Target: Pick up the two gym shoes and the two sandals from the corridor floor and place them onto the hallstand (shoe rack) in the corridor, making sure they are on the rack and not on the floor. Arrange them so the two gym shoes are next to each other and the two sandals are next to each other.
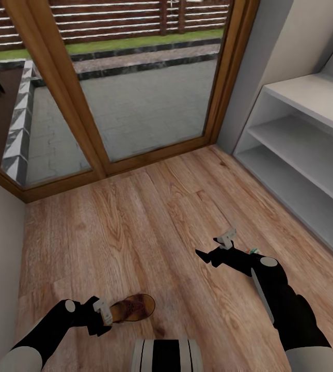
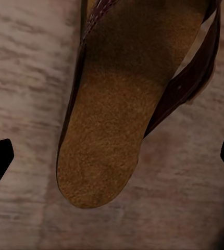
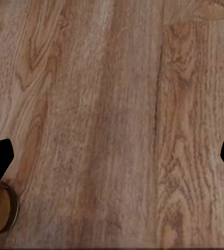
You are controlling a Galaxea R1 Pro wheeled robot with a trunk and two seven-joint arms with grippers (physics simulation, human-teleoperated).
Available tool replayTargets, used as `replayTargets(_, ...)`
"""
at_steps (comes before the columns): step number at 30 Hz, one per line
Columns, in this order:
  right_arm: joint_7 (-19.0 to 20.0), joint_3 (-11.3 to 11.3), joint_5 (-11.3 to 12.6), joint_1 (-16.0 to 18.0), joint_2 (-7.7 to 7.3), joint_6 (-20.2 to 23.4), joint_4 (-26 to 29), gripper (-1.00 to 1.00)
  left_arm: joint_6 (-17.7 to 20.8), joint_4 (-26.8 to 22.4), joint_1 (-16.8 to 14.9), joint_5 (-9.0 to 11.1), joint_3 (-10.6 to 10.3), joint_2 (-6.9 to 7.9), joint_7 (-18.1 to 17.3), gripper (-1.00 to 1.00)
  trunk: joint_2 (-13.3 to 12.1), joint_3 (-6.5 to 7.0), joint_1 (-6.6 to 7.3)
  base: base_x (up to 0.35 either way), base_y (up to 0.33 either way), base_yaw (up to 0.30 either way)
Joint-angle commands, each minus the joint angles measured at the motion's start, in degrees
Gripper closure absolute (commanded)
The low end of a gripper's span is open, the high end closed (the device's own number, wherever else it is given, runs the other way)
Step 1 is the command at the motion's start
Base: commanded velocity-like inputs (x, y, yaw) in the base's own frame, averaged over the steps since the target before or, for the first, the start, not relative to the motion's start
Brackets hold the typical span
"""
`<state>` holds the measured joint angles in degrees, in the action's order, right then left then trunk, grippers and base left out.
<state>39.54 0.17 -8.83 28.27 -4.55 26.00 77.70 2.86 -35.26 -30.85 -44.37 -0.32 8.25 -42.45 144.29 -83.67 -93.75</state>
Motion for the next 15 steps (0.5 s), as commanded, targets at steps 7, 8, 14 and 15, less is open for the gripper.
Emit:
replayTargets(7, 0.3, 0.0, -0.4, 0.0, -0.02, 0.2, 0.1, -1.0, 0.3, -1.4, 0.0, -0.3, -0.1, -0.01, -0.3, -1.0, 0.1, -0.93, -0.09, 0.0, 0.0, 0.0)
replayTargets(8, 0.3, -0.1, -0.4, 0.0, -0.02, 0.2, 0.1, -1.0, 0.3, -1.7, 0.0, -0.4, -0.1, -0.02, -0.3, -1.0, 0.1, -0.93, -0.09, 0.0, 0.0, 0.0)
replayTargets(14, 0.3, 0.0, -0.4, 0.0, -0.02, 0.2, 0.1, -1.0, 0.8, -3.6, 0.0, -2.2, -1.0, -0.13, -0.2, -1.0, 0.1, -0.93, -0.09, 0.0, 0.0, 0.0)
replayTargets(15, 0.3, 0.0, -0.4, 0.0, -0.02, 0.2, 0.1, -1.0, 1.0, -3.8, 0.0, -2.6, -1.2, -0.19, -0.2, -1.0, 0.1, -0.93, -0.09, 0.0, 0.0, 0.0)
